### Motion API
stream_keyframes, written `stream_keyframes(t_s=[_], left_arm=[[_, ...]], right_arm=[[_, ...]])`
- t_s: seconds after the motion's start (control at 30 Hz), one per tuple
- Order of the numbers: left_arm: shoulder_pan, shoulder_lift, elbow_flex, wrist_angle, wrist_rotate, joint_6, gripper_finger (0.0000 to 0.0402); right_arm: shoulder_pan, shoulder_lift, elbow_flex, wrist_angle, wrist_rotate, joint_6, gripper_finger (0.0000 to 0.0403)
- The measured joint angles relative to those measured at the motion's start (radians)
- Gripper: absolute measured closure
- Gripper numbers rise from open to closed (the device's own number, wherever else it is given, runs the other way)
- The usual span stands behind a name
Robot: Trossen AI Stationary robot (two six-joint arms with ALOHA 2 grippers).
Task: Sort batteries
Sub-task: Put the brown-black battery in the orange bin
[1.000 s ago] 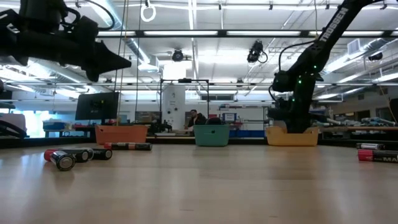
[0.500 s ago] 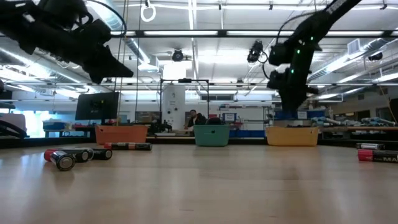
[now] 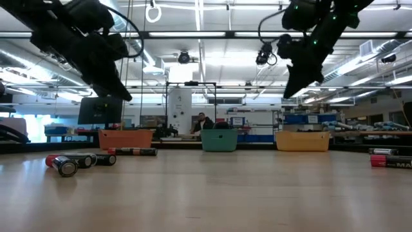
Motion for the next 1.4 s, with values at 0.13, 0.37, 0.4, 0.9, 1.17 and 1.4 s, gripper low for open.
stream_keyframes(t_s=[0.13,0.37,0.4,0.9,1.17,1.4], left_arm=[[0.031,0.107,0.0,0.057,0.034,0.003,0.0391],[0.039,0.267,0.019,0.144,0.102,0.046,0.0391],[0.033,0.29,0.036,0.14,0.102,0.055,0.0391],[-0.023,0.563,0.344,-0.102,0.158,0.272,0.0332],[-0.023,0.558,0.365,-0.162,0.139,0.314,0.0285],[-0.025,0.561,0.365,-0.2,0.138,0.315,0.028]], right_arm=[[0.087,-0.003,-0.024,0.096,0.001,0.008,0.0384],[0.161,0.005,-0.024,0.145,0.035,0.003,0.0392],[0.165,0.005,-0.024,0.143,0.039,0.002,0.0394],[0.184,0.005,-0.024,0.118,0.048,0.007,0.0388],[0.181,0.005,-0.024,0.12,0.048,-0.019,0.038],[0.182,0.005,-0.03,0.157,0.048,-0.018,0.0383]])
